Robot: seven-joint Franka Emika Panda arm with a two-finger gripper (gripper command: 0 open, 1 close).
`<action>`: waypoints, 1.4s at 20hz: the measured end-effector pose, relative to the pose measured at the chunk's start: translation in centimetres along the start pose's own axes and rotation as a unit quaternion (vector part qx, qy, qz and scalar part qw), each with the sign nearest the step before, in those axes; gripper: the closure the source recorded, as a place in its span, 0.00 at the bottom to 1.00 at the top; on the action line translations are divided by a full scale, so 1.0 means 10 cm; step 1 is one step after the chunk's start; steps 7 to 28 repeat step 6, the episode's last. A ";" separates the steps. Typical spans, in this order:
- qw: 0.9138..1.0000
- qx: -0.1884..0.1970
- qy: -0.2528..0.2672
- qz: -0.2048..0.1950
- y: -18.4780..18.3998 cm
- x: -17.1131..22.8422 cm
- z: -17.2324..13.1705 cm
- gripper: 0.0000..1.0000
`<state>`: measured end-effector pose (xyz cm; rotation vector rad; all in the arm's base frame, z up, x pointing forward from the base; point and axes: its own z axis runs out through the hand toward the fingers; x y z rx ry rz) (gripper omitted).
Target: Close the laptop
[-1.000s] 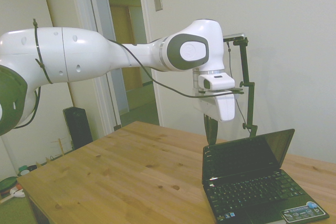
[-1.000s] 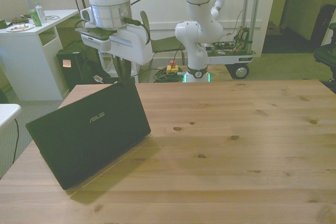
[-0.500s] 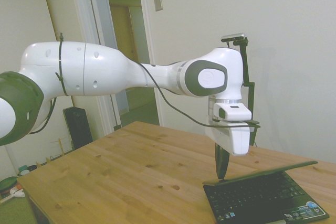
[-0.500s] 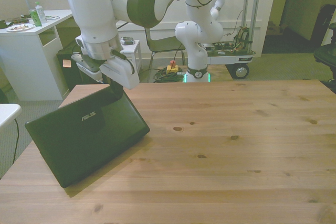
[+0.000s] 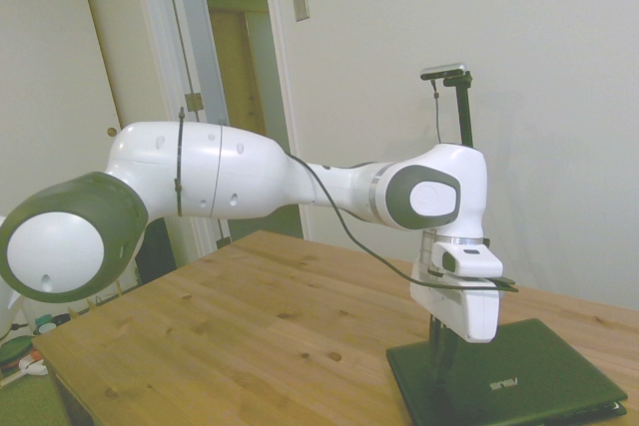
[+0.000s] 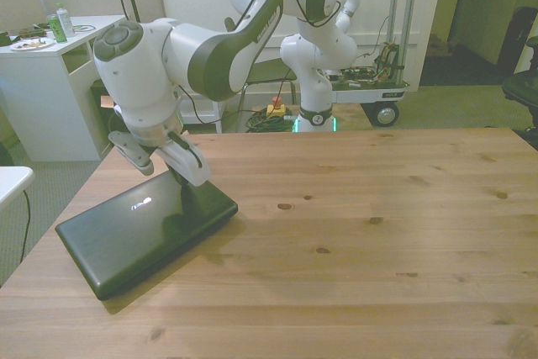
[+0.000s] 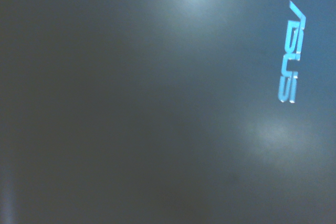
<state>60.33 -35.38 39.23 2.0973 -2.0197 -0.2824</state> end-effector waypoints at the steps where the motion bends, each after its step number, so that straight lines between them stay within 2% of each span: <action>1: 1.000 0.004 0.002 -0.002 -0.02 -0.02 -0.04 1.00; 3: 1.000 0.020 0.004 -0.013 -0.02 -0.09 -0.19 1.00; 6: 0.996 0.070 0.000 -0.053 0.20 -0.31 -0.74 1.00; 28: 0.996 0.070 0.000 -0.053 0.20 -0.31 -0.74 1.00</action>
